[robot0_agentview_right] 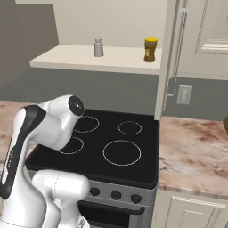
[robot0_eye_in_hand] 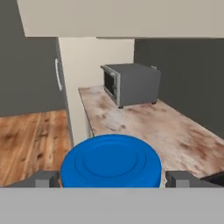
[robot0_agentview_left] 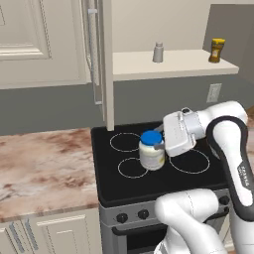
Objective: Collect the turmeric, mayonnaise, and shaker from the cabinet and place them next to the stove.
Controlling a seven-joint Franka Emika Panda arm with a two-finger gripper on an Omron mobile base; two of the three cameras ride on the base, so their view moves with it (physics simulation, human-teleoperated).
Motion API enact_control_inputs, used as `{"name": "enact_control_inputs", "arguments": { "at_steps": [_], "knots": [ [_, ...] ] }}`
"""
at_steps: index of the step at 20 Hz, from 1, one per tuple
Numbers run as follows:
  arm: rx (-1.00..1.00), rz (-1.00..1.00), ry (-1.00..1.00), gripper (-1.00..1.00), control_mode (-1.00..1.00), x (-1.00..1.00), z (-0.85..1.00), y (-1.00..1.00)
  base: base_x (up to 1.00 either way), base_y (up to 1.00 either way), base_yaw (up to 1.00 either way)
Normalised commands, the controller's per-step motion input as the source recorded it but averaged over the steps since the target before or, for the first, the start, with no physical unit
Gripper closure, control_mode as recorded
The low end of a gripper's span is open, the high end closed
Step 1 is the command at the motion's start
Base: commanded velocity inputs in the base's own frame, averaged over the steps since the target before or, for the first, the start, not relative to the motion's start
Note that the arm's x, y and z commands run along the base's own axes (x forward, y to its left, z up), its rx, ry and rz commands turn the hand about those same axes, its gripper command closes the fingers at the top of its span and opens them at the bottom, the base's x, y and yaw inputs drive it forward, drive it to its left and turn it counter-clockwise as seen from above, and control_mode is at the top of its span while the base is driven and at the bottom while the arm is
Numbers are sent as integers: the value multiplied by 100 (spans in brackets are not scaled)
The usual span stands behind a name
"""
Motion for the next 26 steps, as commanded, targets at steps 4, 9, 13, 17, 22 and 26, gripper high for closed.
{"name": "enact_control_inputs", "arguments": {
  "at_steps": [4, 9, 13, 17, 22, 26],
  "knots": [
    [2, 14, 0, 100, -100, 32, -35, 67, 0, 0, 0],
    [6, 14, 0, 100, -100, 35, -31, 51, 0, 0, 0],
    [8, 15, 0, 100, -100, 49, -31, 44, 0, 0, 0],
    [10, 13, 0, 100, -100, 61, -28, 39, 0, 0, 0],
    [7, 7, 0, 100, -100, 68, -21, 42, 0, 0, 0],
    [1, 0, 0, 100, -100, 60, -13, 40, 0, 0, 0]
  ]
}}
